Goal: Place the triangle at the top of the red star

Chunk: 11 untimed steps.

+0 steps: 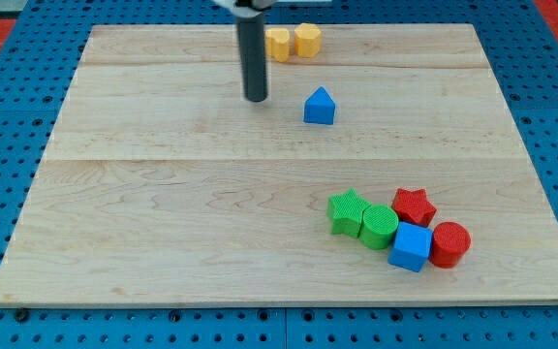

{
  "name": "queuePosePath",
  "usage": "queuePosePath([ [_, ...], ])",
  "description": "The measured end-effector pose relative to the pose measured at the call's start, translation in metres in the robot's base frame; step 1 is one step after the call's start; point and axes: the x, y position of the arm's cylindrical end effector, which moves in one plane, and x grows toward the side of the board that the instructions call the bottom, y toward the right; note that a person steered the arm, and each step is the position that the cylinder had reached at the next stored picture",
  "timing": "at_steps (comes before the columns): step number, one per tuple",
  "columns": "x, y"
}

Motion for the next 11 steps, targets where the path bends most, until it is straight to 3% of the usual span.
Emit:
queuePosePath([
  [1, 0.022, 0.055],
  [2, 0.084, 0.062],
  [3, 0.091, 0.070],
  [4, 0.043, 0.035],
  [5, 0.033, 0.076],
  [6, 0.105, 0.137],
  [7, 0.129, 0.115],
  [8, 0.069, 0.124],
  [9, 0.068, 0.075],
  [10, 0.150, 0.093],
  [11, 0.139, 0.111],
])
